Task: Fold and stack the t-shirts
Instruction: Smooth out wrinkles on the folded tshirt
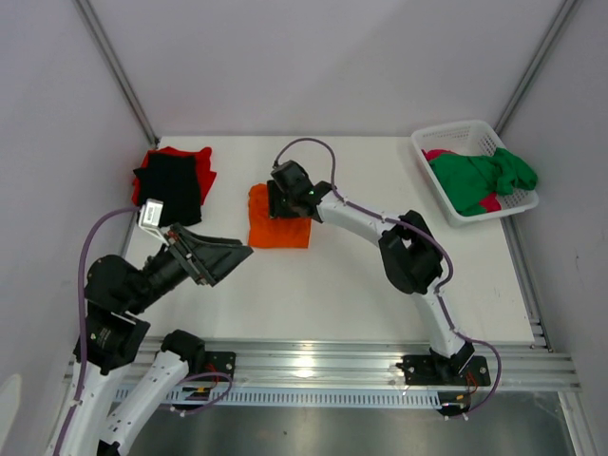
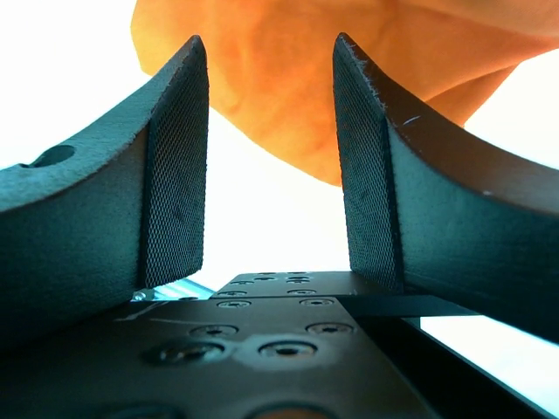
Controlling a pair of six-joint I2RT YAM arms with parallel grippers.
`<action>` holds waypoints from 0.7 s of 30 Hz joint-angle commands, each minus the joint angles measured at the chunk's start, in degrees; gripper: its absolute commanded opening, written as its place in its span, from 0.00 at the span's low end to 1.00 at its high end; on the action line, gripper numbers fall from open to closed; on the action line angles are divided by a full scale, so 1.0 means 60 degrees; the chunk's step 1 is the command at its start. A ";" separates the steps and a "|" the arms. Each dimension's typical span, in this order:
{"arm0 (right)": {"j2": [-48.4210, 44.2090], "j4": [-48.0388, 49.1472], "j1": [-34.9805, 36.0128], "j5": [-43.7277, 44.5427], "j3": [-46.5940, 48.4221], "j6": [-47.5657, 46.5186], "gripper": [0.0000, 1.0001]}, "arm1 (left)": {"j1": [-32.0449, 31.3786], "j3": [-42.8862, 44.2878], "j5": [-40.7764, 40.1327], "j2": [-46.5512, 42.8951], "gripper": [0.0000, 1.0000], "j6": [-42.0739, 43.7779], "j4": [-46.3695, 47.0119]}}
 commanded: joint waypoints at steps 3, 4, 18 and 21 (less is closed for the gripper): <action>-0.1023 0.0233 0.0269 -0.0235 -0.0272 -0.0067 0.53 | 0.0056 -0.0220 0.0111 -0.0182 1.00 -0.0208 0.0294; -0.1140 0.0408 0.0328 -0.0235 -0.0476 -0.0169 0.54 | 0.0056 -0.0249 0.0111 -0.0196 0.99 -0.0223 0.0294; -0.0497 0.0439 0.0328 -0.0381 -0.0317 0.0020 0.53 | 0.0056 0.0000 -0.0065 -0.0255 1.00 -0.0106 -0.0232; -0.0292 0.0337 0.0299 -0.0498 -0.0171 0.0006 0.54 | 0.0056 0.0058 -0.0094 -0.0226 1.00 -0.0091 -0.0306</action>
